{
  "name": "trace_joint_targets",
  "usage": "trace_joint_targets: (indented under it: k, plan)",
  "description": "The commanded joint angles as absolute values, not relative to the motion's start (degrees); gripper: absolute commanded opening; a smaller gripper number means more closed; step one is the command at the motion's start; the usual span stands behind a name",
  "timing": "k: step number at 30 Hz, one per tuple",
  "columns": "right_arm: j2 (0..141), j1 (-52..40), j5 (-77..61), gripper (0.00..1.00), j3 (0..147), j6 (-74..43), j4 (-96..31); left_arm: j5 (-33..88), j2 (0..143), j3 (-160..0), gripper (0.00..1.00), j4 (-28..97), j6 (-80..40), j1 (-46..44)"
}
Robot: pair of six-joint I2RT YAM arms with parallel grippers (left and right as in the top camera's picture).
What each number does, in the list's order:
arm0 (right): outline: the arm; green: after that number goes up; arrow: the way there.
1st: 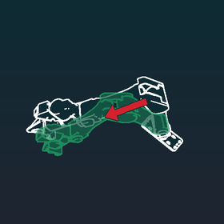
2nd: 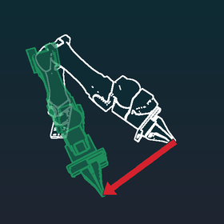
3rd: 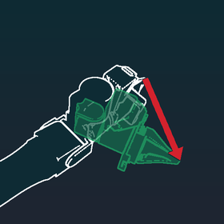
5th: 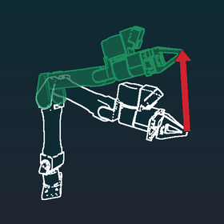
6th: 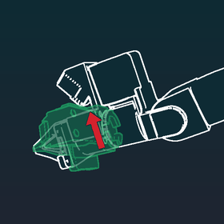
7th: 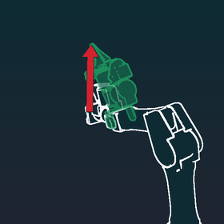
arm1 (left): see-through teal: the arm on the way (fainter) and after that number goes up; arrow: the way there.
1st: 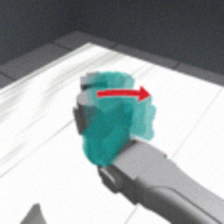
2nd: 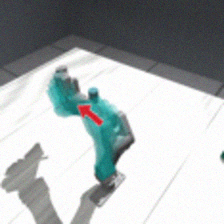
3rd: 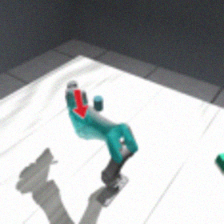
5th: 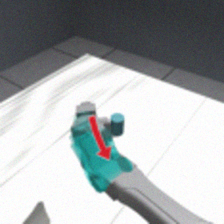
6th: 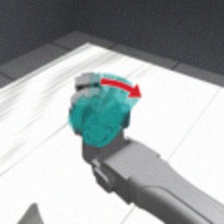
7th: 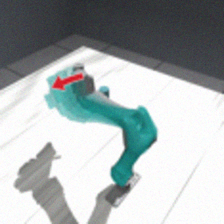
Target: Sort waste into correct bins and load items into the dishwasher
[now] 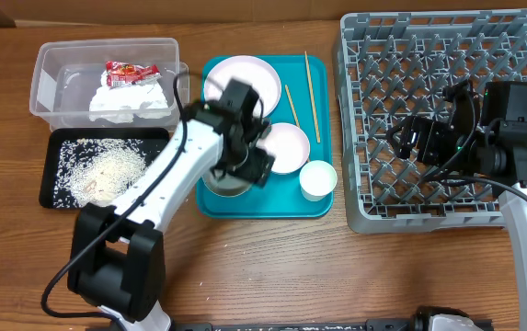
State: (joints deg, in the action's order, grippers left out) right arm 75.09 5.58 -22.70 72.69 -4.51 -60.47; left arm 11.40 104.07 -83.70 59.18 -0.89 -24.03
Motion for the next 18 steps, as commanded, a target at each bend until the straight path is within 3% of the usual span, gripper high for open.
trace_joint_targets:
  k: [1,5,18]
  plan:
    - [75.35,5.69,-23.24,1.0,73.41,-4.73,-59.94,15.33,104.14,-90.56,0.89,58.65,5.48,-24.67]
    - [75.35,5.69,-23.27,1.0,73.41,-4.73,-59.99,16.05,104.73,-91.13,0.93,54.85,7.35,-25.96]
    - [75.35,5.69,-23.24,1.0,73.41,-4.73,-59.75,16.1,112.46,-91.15,0.84,51.96,11.79,-33.1]
